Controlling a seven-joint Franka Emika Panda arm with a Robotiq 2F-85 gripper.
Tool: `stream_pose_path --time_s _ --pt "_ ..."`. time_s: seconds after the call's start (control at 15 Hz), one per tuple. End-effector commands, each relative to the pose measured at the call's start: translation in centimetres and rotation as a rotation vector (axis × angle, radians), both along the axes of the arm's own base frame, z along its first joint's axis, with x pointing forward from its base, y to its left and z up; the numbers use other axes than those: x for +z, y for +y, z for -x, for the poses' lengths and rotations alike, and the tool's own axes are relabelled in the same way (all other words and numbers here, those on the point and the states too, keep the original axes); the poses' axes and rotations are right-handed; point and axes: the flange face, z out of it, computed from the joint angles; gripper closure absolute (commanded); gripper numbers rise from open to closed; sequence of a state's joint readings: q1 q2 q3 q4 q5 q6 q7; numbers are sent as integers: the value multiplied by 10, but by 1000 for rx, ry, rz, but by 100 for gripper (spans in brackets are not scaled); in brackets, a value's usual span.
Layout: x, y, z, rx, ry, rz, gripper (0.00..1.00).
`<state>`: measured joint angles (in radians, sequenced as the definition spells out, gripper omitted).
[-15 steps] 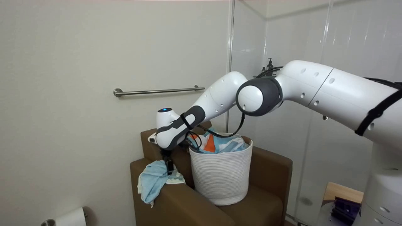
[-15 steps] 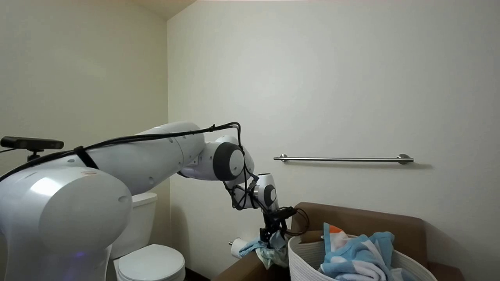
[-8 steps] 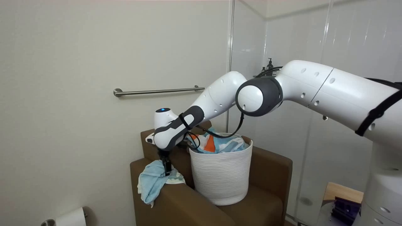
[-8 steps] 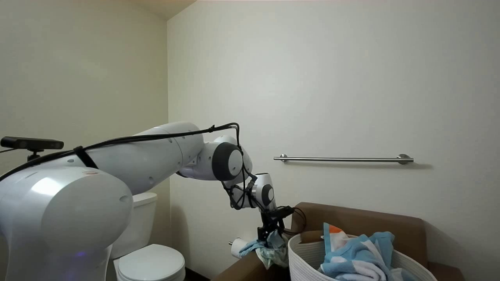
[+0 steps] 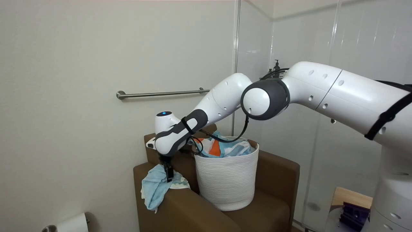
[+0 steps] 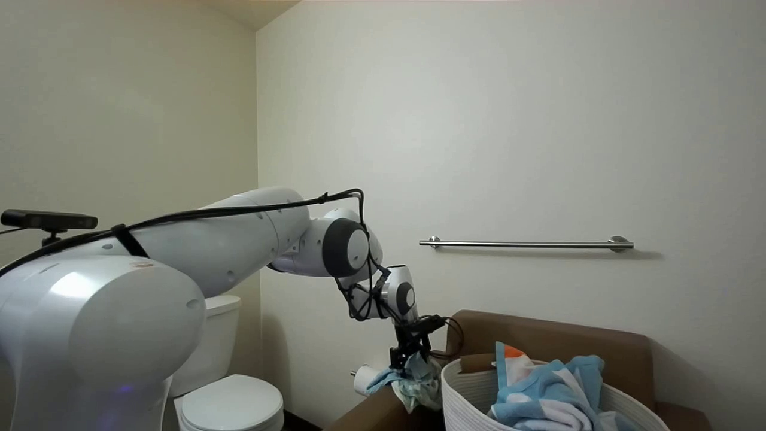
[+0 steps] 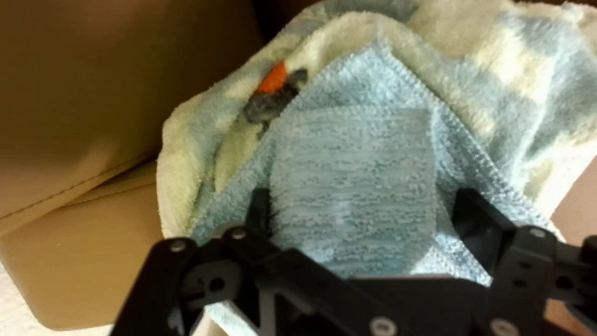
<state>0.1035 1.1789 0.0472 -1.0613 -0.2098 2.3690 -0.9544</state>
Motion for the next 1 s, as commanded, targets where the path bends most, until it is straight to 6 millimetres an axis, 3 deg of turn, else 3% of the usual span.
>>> stream_pose_path --time_s 0.0,0.2,0.27,0.4,0.93 --pt "1 0 -1 0 -1 31 0" --pt "-1 0 -1 -1 0 34 0" --pt "-1 -1 -1 0 -1 34 25" --pt "-2 -1 -1 1 -4 42 32" --pt "-2 -3 -1 0 -7 43 85"
